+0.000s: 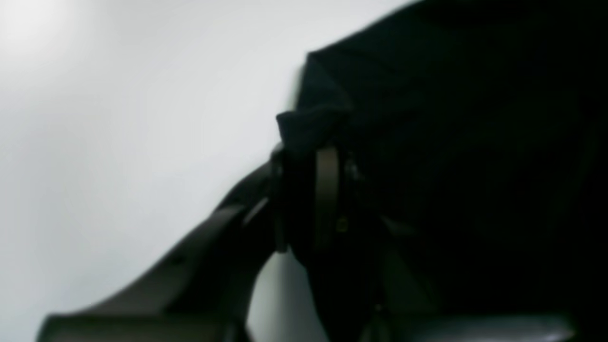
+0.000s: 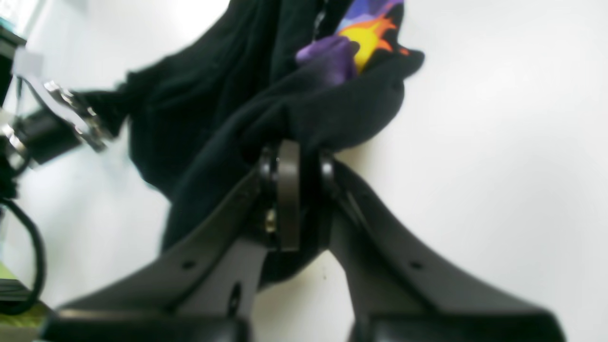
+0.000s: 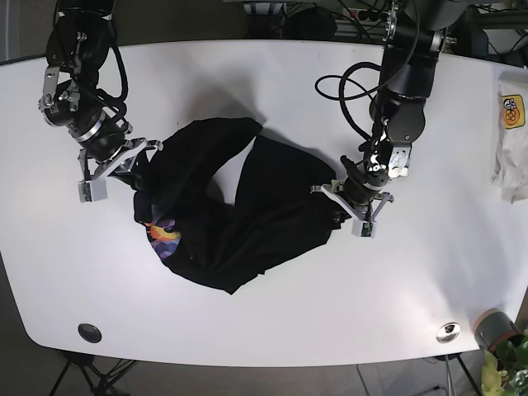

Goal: Fold the T-shirt properly
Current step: 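Lower the left gripper onto the black shirt's opposite edge and grasp it, then lift the shirt with both grippers and swing it up off the table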

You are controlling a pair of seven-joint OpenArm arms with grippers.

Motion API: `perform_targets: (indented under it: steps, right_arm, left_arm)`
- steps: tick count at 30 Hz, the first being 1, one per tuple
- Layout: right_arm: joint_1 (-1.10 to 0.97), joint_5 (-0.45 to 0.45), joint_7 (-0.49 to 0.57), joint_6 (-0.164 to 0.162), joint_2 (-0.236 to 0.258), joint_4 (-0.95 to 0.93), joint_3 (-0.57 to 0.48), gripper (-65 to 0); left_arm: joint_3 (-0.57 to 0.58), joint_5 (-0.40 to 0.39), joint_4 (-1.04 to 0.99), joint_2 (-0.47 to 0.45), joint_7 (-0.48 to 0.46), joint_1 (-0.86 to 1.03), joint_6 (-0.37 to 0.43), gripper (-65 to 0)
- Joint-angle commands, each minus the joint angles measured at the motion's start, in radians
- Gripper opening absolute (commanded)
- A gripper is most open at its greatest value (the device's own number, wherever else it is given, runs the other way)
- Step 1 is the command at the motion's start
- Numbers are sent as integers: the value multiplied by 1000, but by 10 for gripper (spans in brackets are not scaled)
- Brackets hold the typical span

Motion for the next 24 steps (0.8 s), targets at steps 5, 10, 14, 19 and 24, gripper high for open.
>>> perform_targets:
  steps: [5, 10, 14, 19, 24]
  right_arm:
    - [10, 49, 27, 5, 17, 16, 45, -628]
    - [13, 49, 27, 5, 21, 16, 91, -628]
    - [44, 49, 27, 5, 55, 16, 98, -628]
    - [84, 45, 27, 5, 80, 15, 97, -628]
    - [140, 46, 27, 5, 124, -31, 95, -628]
  left_arm:
    - [-15, -1, 17, -50, 74, -25, 84, -650]
    - [-101, 5, 112, -53, 85, -17, 96, -650]
    - [-176, 5, 194, -65, 142, 0, 96, -650]
    - [-211, 5, 339, -93, 231, 0, 96, -650]
    - [-217, 1, 450, -131, 275, -2, 95, -650]
